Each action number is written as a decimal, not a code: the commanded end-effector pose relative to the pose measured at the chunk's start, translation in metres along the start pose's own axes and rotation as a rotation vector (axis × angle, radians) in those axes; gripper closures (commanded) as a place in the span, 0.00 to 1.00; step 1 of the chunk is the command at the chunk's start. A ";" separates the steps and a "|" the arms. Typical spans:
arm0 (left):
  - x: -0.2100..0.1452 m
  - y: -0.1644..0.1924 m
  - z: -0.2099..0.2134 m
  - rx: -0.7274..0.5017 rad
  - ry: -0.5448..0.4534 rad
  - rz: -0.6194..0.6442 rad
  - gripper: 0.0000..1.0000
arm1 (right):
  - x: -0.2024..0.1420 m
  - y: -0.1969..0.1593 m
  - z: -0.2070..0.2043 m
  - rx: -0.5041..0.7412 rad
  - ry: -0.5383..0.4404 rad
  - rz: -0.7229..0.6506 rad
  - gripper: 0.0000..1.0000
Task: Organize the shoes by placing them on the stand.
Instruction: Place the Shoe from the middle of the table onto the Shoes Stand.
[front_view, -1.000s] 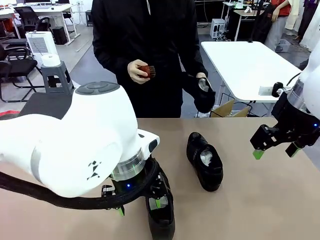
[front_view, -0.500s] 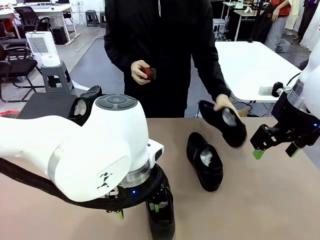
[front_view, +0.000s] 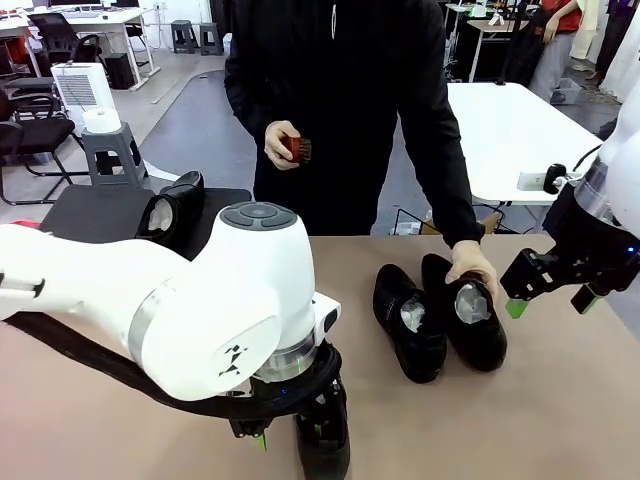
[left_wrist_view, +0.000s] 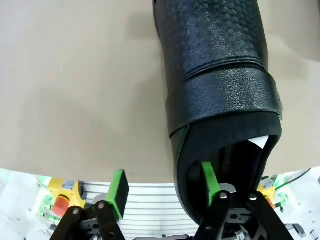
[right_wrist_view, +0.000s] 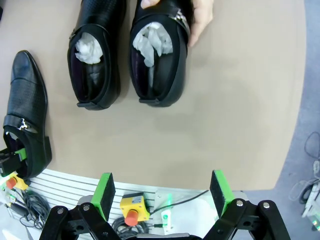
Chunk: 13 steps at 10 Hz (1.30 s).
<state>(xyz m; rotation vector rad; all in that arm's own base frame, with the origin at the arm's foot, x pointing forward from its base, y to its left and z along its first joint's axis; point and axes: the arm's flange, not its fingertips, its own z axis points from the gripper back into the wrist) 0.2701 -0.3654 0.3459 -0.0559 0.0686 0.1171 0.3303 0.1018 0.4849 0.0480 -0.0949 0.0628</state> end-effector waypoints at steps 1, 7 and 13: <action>0.003 -0.007 0.000 0.013 -0.013 0.013 0.65 | 0.003 0.000 0.003 0.007 0.005 0.005 0.00; 0.004 -0.005 0.000 0.007 -0.015 0.010 1.00 | -0.025 -0.107 0.005 0.033 0.026 -0.186 0.00; 0.005 -0.008 -0.002 0.000 -0.026 -0.030 1.00 | -0.027 -0.146 -0.002 0.073 0.072 -0.253 0.00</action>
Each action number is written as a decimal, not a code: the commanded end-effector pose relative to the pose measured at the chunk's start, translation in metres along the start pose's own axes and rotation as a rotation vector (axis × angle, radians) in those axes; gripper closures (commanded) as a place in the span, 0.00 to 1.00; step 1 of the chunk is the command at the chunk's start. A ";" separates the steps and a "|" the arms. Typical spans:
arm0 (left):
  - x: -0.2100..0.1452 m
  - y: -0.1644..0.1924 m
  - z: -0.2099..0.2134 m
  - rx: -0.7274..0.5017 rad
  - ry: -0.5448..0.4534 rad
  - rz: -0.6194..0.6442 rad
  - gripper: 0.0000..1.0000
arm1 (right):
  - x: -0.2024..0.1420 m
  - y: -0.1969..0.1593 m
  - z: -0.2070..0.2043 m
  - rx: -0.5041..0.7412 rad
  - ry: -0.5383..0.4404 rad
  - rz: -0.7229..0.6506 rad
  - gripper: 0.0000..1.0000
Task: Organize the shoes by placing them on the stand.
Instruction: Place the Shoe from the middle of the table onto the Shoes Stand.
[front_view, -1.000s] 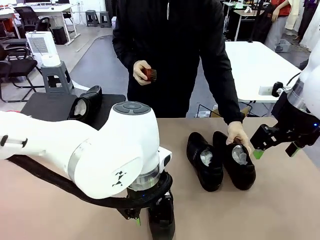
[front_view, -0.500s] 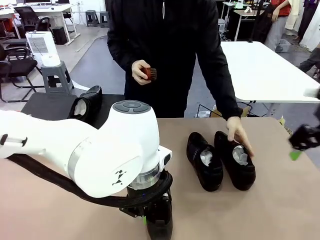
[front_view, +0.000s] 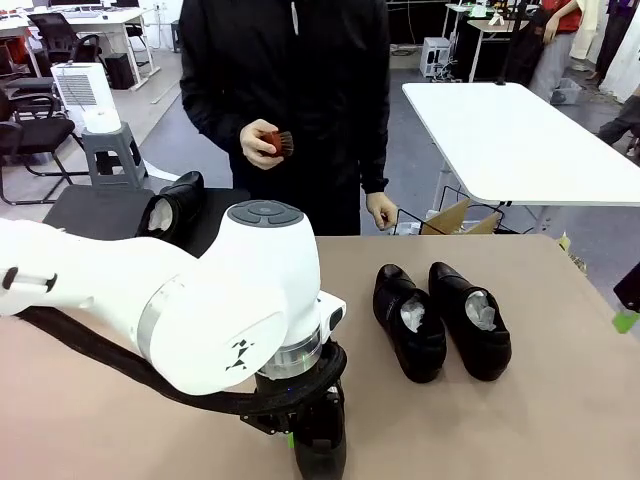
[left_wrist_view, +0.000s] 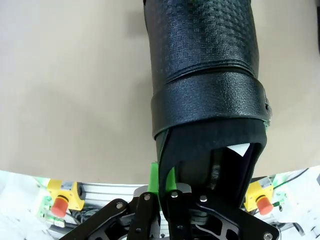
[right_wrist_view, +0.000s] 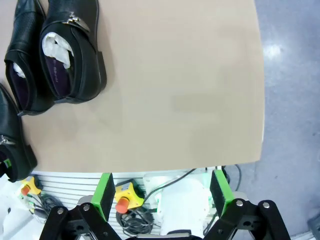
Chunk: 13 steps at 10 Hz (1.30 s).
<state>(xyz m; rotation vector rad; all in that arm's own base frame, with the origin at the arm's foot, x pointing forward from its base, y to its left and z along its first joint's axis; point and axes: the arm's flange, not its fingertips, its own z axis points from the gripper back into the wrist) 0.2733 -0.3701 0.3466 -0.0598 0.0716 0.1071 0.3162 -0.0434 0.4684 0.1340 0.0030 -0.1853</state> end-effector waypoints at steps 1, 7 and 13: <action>0.003 -0.002 0.006 -0.018 -0.057 -0.049 1.00 | -0.002 -0.001 0.006 -0.002 -0.017 0.002 0.00; 0.077 0.044 0.147 -0.096 -0.348 -0.176 1.00 | -0.002 -0.001 0.006 -0.002 -0.017 0.002 0.00; 0.119 0.084 0.166 -0.056 -0.374 -0.192 1.00 | -0.002 -0.001 0.006 -0.002 -0.017 0.002 0.00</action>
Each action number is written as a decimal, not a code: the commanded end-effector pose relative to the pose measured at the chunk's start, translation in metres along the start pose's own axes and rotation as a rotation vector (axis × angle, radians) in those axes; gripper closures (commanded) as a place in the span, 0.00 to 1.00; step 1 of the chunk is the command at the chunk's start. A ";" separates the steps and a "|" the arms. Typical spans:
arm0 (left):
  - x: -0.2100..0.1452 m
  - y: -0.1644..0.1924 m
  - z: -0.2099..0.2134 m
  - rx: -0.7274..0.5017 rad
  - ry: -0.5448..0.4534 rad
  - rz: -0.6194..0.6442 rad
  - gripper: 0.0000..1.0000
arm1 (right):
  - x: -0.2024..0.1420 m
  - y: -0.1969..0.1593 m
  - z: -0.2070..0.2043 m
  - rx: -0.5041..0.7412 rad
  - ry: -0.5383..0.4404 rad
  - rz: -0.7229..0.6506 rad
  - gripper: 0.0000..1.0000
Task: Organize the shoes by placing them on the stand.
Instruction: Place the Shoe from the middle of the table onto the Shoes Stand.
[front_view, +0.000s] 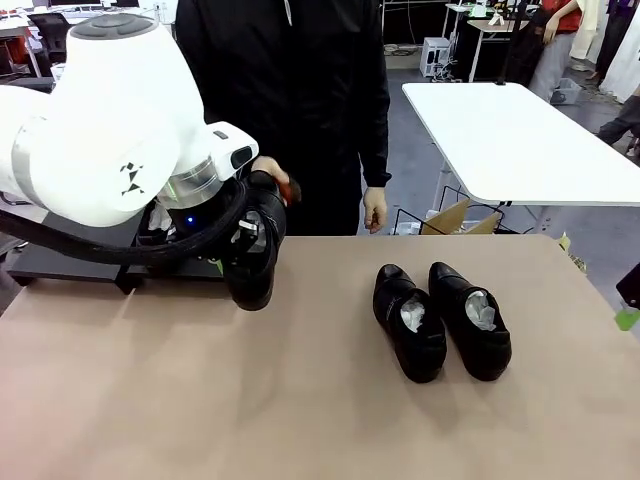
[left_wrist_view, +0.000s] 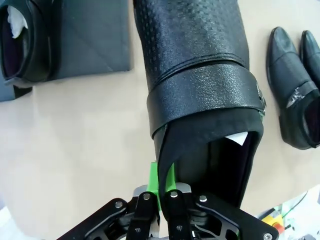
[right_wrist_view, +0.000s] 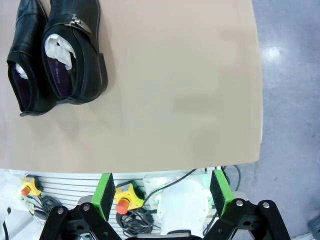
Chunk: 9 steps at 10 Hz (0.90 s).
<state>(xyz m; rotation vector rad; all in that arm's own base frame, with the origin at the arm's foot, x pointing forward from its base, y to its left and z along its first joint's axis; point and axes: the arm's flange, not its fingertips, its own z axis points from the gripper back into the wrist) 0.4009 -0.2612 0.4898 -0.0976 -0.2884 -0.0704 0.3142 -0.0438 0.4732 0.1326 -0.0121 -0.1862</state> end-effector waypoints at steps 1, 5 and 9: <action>-0.005 -0.004 0.010 -0.003 -0.022 -0.003 1.00 | 0.000 -0.001 0.001 -0.002 -0.002 0.002 0.00; 0.038 0.029 -0.011 0.155 -0.158 0.024 1.00 | 0.000 -0.001 0.001 -0.002 -0.002 0.002 0.00; 0.087 0.054 -0.053 0.162 -0.180 0.037 1.00 | 0.000 -0.001 0.001 -0.002 -0.002 0.002 0.00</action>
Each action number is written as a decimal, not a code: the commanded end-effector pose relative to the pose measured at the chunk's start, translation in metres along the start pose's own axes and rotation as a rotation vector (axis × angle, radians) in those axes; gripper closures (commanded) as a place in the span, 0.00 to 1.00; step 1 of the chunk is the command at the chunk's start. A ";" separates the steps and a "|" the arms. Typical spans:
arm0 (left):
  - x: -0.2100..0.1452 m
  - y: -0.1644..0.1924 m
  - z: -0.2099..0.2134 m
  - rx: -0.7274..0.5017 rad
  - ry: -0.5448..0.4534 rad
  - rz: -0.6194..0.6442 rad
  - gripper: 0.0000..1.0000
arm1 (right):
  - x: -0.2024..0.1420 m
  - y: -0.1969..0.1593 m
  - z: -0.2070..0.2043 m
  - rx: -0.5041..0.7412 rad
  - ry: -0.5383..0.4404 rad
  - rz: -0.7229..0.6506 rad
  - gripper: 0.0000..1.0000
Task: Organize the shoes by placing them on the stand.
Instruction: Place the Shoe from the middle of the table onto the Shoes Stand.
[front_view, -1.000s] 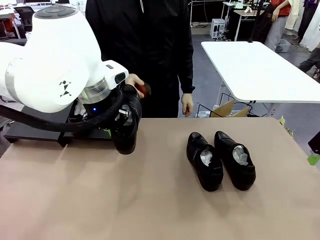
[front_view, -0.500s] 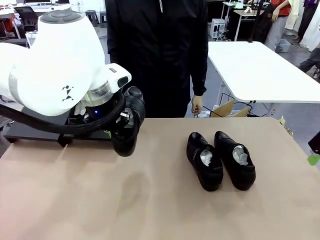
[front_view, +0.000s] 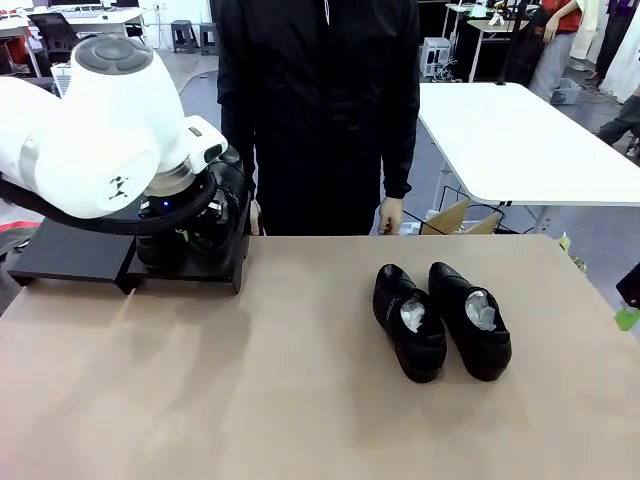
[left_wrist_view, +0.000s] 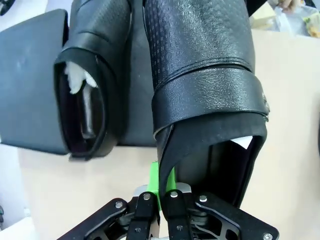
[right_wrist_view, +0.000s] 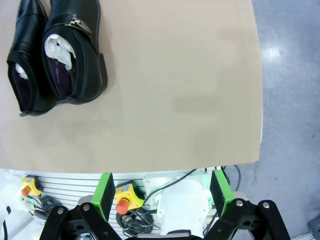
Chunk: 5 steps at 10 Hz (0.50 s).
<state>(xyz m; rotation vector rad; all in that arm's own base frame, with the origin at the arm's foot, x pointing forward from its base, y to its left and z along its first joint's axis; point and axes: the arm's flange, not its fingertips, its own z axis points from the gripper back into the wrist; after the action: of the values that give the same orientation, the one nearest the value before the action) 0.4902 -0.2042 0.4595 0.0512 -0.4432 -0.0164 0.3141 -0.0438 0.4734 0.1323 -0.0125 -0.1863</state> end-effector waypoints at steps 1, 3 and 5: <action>0.018 -0.014 -0.012 0.013 -0.035 0.022 1.00 | 0.000 -0.001 0.001 -0.002 -0.001 0.002 0.00; 0.027 -0.012 -0.021 0.040 -0.036 0.049 1.00 | 0.000 -0.001 0.001 -0.002 -0.001 0.002 0.00; 0.034 -0.009 -0.028 0.053 -0.039 0.066 1.00 | 0.000 -0.001 0.001 -0.002 -0.001 0.002 0.00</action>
<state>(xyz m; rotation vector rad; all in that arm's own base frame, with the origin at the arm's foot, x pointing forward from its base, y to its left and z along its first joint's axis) 0.5266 -0.2083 0.4442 0.0634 -0.4551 0.0289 0.3141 -0.0438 0.4733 0.1323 -0.0124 -0.1863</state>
